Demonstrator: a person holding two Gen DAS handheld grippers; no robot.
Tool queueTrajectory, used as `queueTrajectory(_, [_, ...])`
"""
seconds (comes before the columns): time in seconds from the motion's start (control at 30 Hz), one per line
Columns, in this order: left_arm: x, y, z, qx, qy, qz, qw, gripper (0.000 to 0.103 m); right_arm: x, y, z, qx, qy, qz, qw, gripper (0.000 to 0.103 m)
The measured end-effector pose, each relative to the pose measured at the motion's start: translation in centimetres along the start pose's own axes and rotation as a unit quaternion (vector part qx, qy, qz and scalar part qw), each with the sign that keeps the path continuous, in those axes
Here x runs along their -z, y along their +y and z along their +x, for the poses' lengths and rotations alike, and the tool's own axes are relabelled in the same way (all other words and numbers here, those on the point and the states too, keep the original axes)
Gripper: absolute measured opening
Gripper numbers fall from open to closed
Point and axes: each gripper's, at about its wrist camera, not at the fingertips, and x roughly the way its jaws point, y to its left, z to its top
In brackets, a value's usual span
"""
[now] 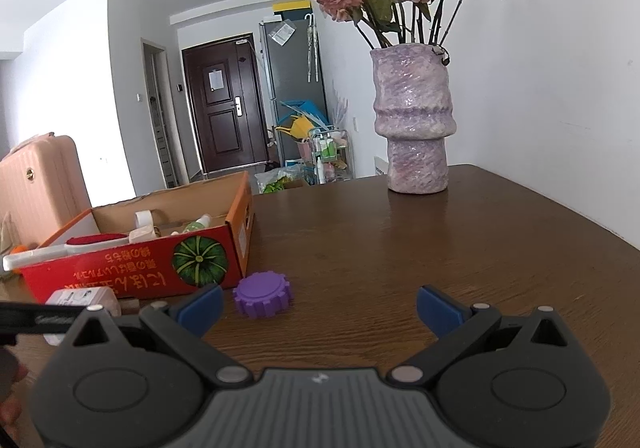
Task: Organize rigid objects
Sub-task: 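Lower the left tool onto the white wipes pack and close on it, then close the right tool on the purple gear-edged cap while the left tool holds the wipes pack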
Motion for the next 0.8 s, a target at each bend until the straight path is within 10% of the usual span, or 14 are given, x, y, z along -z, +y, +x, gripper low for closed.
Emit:
queueTrajectory(0.23, [-0.9,-0.3,1.2,-0.002,0.004,-0.01,0.9999,0.1,0.2,0.1,0.4,0.002,0.006,-0.001,1.0,0.103])
queueTrajectory(0.33, [-1.0,-0.1,1.6,0.004,0.012,-0.011,0.9999,0.084,0.3,0.3,0.7,0.004,0.008,-0.003,1.0,0.103])
queueTrajectory(0.8, [-1.2,0.9,-0.4,0.042,-0.016,-0.012,0.9989,0.083,0.7,1.3,1.4,0.011,0.002,-0.014,1.0,0.103])
